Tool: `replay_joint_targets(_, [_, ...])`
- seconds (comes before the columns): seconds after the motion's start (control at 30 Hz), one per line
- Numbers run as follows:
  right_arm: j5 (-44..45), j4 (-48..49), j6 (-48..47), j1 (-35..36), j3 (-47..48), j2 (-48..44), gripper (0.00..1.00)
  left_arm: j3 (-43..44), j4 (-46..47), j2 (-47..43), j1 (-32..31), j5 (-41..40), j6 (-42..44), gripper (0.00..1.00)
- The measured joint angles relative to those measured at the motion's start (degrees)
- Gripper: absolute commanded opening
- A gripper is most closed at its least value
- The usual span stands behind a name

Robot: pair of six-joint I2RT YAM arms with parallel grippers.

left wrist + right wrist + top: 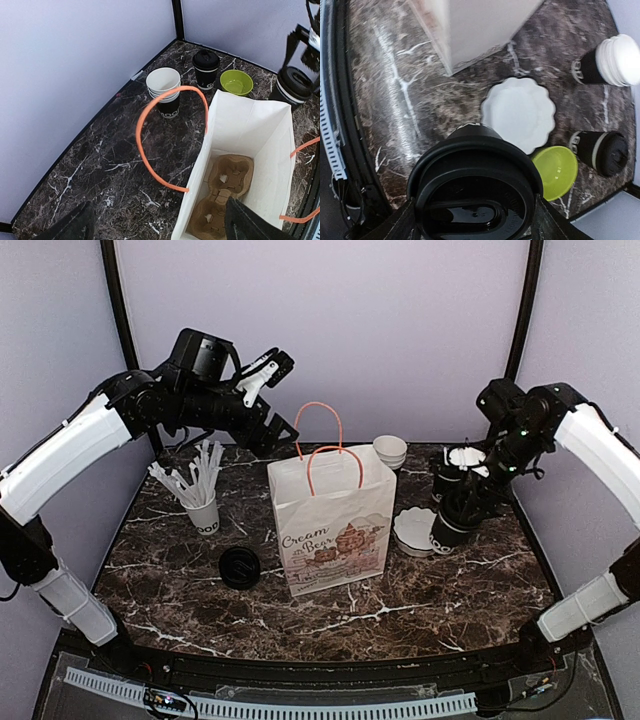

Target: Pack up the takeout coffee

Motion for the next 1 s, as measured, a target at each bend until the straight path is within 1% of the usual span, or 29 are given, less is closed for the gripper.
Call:
replay_joint_targets(0.1, [-1.11,-0.79,-2.27,3.13,-8.02,-4.04,0.72,0.31,0.42,0.00,0.00,-0.63,0.46,0.92])
replay_joint_targets(0.17, [-1.53,-0.50,-2.93,5.22,-11.41,-5.62,0.70,0.31,0.42,0.11,0.00,-0.76,0.70,0.92])
replay_joint_targets(0.37, [-1.31,2.82,-3.28,9.88,-15.15,-5.40,0.70,0.31,0.39,0.13,0.00,-1.22,0.92,0.92])
replay_joint_targets(0.63, [1.29,10.03,-3.10,10.40,-22.71,-3.63,0.70,-0.90,0.57,-0.83,0.00,-1.18,0.92,0.92])
replay_joint_targets(0.73, [2.64,11.78,-3.13,10.47,-25.49,-3.23,0.73,-1.22,0.66,-1.31,0.00,-1.20,0.92,0.92])
replay_joint_targets(0.8, [3.21,12.52,-3.10,10.47,-26.73,-3.04,0.76,-1.22,0.90,-1.36,0.00,-1.20,0.96,0.92])
replay_joint_targets(0.87, [3.30,12.70,-2.97,10.49,-27.15,-2.95,0.78,-1.27,0.92,-1.36,0.00,-1.20,1.18,0.92])
replay_joint_targets(1.0, [3.30,12.76,-3.13,10.64,-27.17,-2.62,0.80,-1.33,0.92,-1.33,0.00,-1.18,1.60,0.92])
